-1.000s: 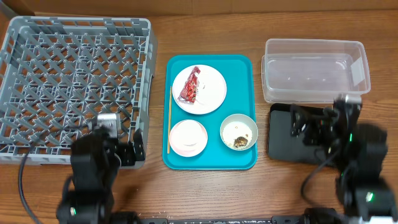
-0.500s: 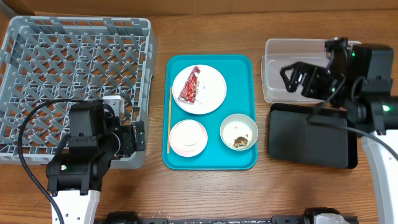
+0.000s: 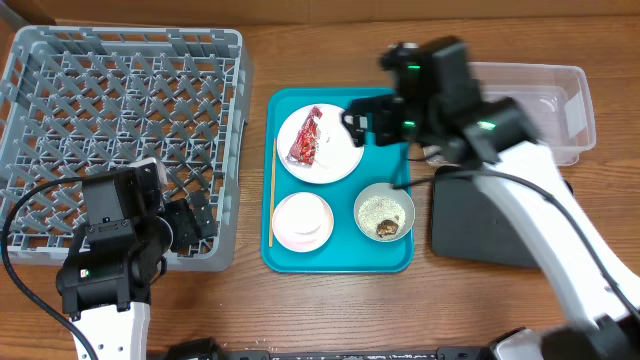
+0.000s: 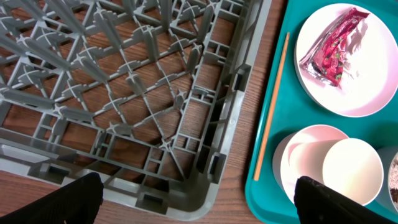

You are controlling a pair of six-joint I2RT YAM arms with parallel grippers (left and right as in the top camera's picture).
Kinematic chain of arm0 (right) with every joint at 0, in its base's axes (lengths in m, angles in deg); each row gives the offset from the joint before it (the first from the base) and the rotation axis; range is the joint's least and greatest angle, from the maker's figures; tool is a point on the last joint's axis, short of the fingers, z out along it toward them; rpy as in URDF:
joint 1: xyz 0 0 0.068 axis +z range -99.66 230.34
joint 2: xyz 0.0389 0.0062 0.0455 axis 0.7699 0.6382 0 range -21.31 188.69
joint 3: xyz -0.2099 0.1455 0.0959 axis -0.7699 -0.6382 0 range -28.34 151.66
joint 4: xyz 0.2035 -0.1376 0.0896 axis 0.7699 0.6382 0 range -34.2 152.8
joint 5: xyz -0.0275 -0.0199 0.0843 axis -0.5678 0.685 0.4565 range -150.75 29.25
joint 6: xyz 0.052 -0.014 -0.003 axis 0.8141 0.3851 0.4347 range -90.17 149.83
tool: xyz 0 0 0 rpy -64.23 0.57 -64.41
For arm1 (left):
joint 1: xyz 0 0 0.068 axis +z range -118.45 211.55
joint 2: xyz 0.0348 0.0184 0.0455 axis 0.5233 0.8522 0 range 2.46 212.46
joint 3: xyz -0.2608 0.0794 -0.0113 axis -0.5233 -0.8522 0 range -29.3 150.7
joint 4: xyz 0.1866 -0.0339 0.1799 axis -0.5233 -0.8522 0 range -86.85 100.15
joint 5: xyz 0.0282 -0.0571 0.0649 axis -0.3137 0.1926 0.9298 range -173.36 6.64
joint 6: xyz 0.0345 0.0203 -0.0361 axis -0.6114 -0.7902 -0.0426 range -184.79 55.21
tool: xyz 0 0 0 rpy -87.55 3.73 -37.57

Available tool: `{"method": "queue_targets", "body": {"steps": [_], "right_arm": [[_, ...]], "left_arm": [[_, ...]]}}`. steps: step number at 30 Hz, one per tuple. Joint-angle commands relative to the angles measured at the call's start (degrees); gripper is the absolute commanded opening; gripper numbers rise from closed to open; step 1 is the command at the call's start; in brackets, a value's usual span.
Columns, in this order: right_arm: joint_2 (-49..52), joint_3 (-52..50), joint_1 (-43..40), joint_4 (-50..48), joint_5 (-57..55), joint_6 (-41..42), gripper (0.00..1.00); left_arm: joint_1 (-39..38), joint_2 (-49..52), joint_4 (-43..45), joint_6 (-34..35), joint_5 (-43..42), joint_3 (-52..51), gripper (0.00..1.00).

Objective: Sort waste into correct bins and load items into the dishwasher
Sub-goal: 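Reach the right gripper to the white plate and grasp the tissue, then carry the tissue to the clear bin and release it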

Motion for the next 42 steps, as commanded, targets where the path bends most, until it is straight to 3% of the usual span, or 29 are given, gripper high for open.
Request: {"method": "queue_targets", "body": {"steps": [1,8,11,14,25,29,33,37,42], "right_arm": [[6.2,1.3,3.0,-1.6,-8.4,0.5,1.0],[18.2,1.3,5.8,-5.6,-8.8,3.7,0.99],[22.3,1.3,6.3,-7.6,-8.8,6.0,0.93],[25.3,1.3,6.8,-10.0,-8.8,6.8,0.8],[31.9,1.3,7.7,-13.7,-9.0,9.5,0.74],[32.5,1.3,7.7,-13.6,-9.0,9.4,0.54],[31.5,1.6,7.3,-12.8,-9.0,9.4,0.15],[28.3,3.2,5.6,-9.7,-10.9,9.4,0.05],[21.6,7.3,2.1,-4.5,-15.5,9.2,0.05]], "left_arm": [[0.5,0.0,-0.2,1.2,-0.4,1.7,1.0],[0.5,0.0,-0.4,1.2,-0.4,1.7,1.0],[0.5,0.0,-0.5,1.2,-0.4,1.7,1.0],[0.5,0.0,-0.5,1.2,-0.5,1.7,1.0],[0.5,0.0,-1.0,1.2,-0.7,1.7,1.0],[0.5,0.0,-1.0,1.2,-0.7,1.7,1.0],[0.5,0.0,-1.0,1.2,-0.6,1.7,1.0],[0.5,0.0,-1.0,1.2,-0.6,1.7,1.0],[0.5,0.0,-1.0,1.2,-0.6,1.7,1.0]]}}
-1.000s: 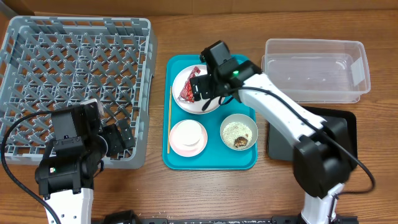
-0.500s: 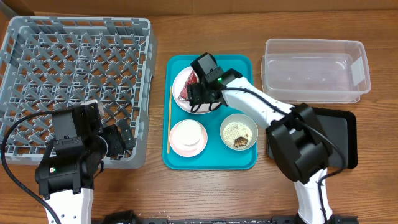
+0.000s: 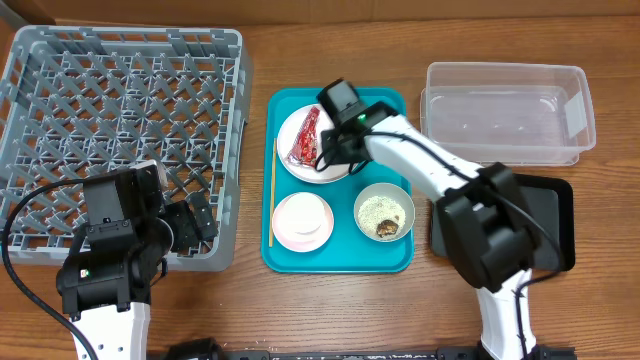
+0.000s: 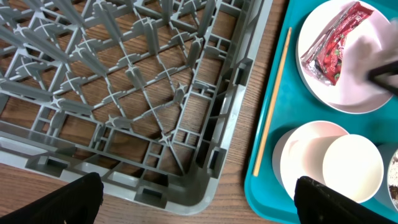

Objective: Sort waste into correct bins and load items into the dishwasher
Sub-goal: 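Carry the tissue to the clear bin and release it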

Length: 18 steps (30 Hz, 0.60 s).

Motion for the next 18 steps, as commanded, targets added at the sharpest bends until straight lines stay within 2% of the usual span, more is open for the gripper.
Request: {"method": "queue_targets", "body": {"steps": [1,4,6,12,13,15,17,18], "right_arm": [[-9.9,5.0,-3.7,1.3,-4.7,0.1,0.05],[-14.4,5.7,-7.5,2.1,-5.3,0.2,0.05],[-16.2,5.7,-10.7,2.6,-5.5,1.7,0.11],[-16.0,4.3,-21.3,6.9,-5.1,6.2,0.13],[-15.9,3.5,-22.6,6.9,-4.3,6.1,0.18],[-15.5,2.3,-24.8,6.9,-1.3,6.1,0.46],[-15.3,2.1,-26.2,6.9,3.0,6.1,0.68],[-15.3,2.1,-26.7,6.8,5.0,6.1,0.88]], "left_arm": [[0.5,0.0,0.1,0.5,-0.6,1.7,1.0],[0.5,0.0,0.1,0.5,-0.6,1.7,1.0],[0.5,0.0,0.1,0.5,-0.5,1.7,1.0],[0.5,0.0,0.1,0.5,-0.5,1.7,1.0],[0.5,0.0,0.1,0.5,-0.5,1.7,1.0],[0.5,0.0,0.1,0.5,-0.4,1.7,1.0],[0.5,0.0,0.3,0.5,-0.4,1.7,1.0],[0.5,0.0,0.3,0.5,-0.4,1.7,1.0]]}}
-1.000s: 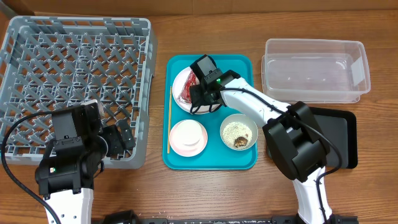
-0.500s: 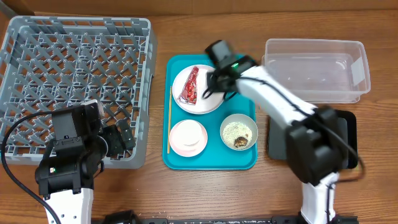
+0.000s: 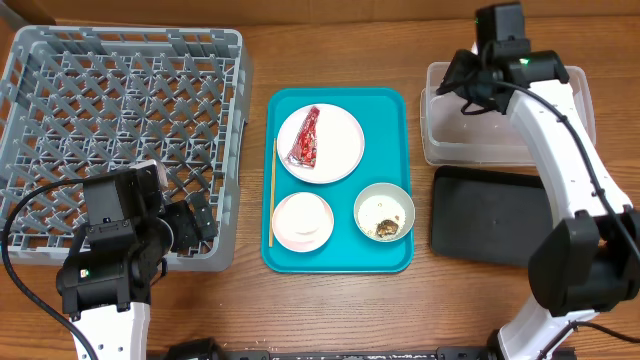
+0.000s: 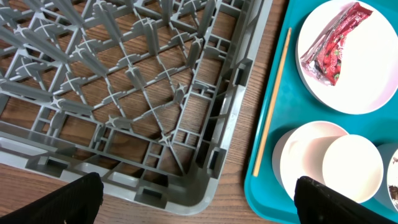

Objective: Sort waste into correct bins and load items into the dishwasher
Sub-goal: 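Carry the tissue to the clear bin and release it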

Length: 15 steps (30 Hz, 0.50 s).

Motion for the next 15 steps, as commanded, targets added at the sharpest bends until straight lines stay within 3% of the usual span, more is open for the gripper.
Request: {"method": "queue_targets", "body": {"steps": [1,8,12,15], "right_arm": [[0.4,-0.5,-0.9,-0.8,8.1,0.9,0.96],[-0.5,4.1,0.1,-1.6,20.9,0.7,0.94],[-0.4,5.0,7.5,-3.3,18.0,0.7,0.94],[0.7,5.0,14.7,-5.1,8.3,0.7,0.95]], "left_arm": [[0.5,0.0,0.3,0.5,-0.4,1.7,1.0],[0.5,0.0,0.4,0.5,-0.4,1.7,1.0],[0.5,0.0,0.5,0.5,-0.4,1.7,1.0],[0.5,0.0,0.5,0.5,-0.5,1.7,1.0]]}}
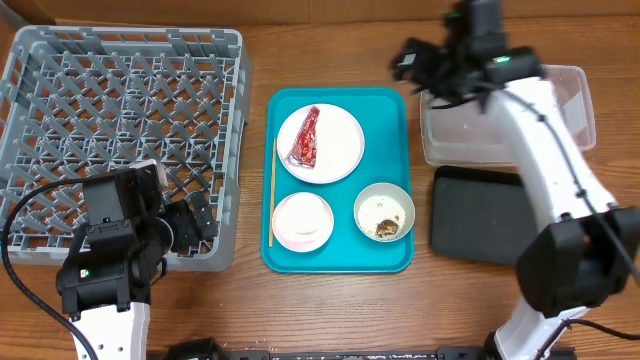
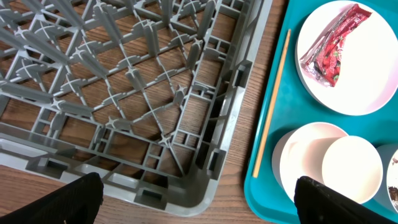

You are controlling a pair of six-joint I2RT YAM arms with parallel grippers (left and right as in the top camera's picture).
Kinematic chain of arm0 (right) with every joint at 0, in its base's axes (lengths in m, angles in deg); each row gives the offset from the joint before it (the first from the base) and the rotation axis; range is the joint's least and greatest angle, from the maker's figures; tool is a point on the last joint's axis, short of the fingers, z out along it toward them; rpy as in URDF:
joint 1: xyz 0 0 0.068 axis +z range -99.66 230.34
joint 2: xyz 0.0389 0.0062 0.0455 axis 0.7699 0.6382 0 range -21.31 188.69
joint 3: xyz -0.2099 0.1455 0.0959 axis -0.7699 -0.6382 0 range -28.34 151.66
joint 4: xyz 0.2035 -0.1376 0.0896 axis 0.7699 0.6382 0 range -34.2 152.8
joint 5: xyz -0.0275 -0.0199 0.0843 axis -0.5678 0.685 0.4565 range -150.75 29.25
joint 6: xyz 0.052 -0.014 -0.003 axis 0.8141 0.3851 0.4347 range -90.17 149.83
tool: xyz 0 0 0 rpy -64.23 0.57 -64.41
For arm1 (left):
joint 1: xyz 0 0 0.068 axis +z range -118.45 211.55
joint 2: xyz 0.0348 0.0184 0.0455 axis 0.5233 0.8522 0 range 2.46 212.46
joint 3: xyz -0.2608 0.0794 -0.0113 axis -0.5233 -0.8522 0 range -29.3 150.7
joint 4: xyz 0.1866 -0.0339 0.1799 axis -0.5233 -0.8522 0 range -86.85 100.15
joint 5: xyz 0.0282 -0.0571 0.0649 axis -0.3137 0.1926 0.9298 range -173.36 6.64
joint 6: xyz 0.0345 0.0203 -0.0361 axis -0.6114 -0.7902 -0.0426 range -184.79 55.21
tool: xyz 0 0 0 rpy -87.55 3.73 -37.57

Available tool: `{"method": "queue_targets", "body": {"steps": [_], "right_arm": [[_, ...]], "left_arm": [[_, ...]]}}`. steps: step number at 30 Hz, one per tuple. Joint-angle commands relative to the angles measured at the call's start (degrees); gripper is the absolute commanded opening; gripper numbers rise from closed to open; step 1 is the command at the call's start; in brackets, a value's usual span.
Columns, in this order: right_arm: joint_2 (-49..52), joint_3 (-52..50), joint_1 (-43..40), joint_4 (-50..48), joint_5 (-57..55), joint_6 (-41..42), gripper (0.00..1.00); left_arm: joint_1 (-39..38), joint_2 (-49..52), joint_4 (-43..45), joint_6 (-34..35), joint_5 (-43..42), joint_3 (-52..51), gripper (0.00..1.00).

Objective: Sort waste into correct bins and load items into the dishwasher
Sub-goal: 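Carry the tissue to the clear bin and release it, then grasp the red wrapper on the white plate with the right gripper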

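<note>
A teal tray [image 1: 392, 110] holds a white plate [image 1: 342, 142] with a red wrapper [image 1: 305, 138] [image 2: 333, 40], a wooden chopstick [image 1: 272, 190] [image 2: 272, 99], a white cup [image 1: 302, 220] [image 2: 351, 171] and a bowl [image 1: 385, 212] with brown residue. To its left stands the grey dish rack [image 1: 120, 120] [image 2: 124, 93]. My left gripper [image 1: 195, 222] [image 2: 199, 199] is open over the rack's near right corner, nothing between its fingers. High up, my right gripper [image 1: 415, 62] hangs past the tray's far right corner, its jaws unclear.
A clear plastic bin [image 1: 500, 130] sits at the far right. A flat black bin [image 1: 485, 215] lies just in front of it. Brown wooden table surrounds everything, and the left arm's cable loops at the near left.
My right gripper has moved left from over the clear bin to beside the tray's far right corner. The left arm and everything on the tray stayed put.
My right gripper was first over the tray's right side, then down at the plate beside the wrapper. It was then over the clear bin and the bowl showed less beige food. Now it is left of the bin. The wrapper stays on the plate.
</note>
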Motion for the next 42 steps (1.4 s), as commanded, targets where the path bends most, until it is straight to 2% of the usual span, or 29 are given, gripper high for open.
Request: {"method": "queue_targets", "body": {"steps": [1,6,15,20,23,29,30,32,34,42], "right_arm": [[0.6,1.6,9.0,-1.6,-9.3,0.0,0.95],[6.3,1.6,17.9,-5.7,-19.3,0.1,0.96],[16.8,1.6,24.1,-11.7,-19.3,0.3,0.95],[21.0,1.6,24.9,-12.3,-19.3,0.9,0.9],[22.8,1.6,24.9,-11.4,-19.0,2.0,0.83],[22.9,1.8,24.9,-10.0,-17.7,2.0,0.56],[22.6,2.0,24.9,-9.6,-17.7,2.0,0.5],[21.5,2.8,24.7,-8.3,-17.8,2.0,0.32],[19.7,4.4,24.0,-6.6,-17.8,2.0,0.22],[8.8,12.7,16.7,4.4,-20.8,2.0,0.22]], "left_arm": [[0.5,0.0,0.2,0.5,-0.5,1.7,1.0],[0.5,0.0,0.2,0.5,-0.5,1.7,1.0],[0.5,0.0,-0.4,0.5,-0.5,1.7,1.0],[0.5,0.0,-0.4,0.5,-0.5,1.7,1.0],[0.5,0.0,-0.4,0.5,-0.5,1.7,1.0],[0.5,0.0,-0.4,0.5,-0.5,1.7,1.0],[0.5,0.0,-0.4,0.5,-0.5,1.7,1.0],[0.5,0.0,-0.4,0.5,-0.5,1.7,1.0],[0.5,0.0,-0.4,0.5,-0.5,1.7,1.0],[0.5,0.0,-0.3,0.5,-0.4,1.7,1.0]]}}
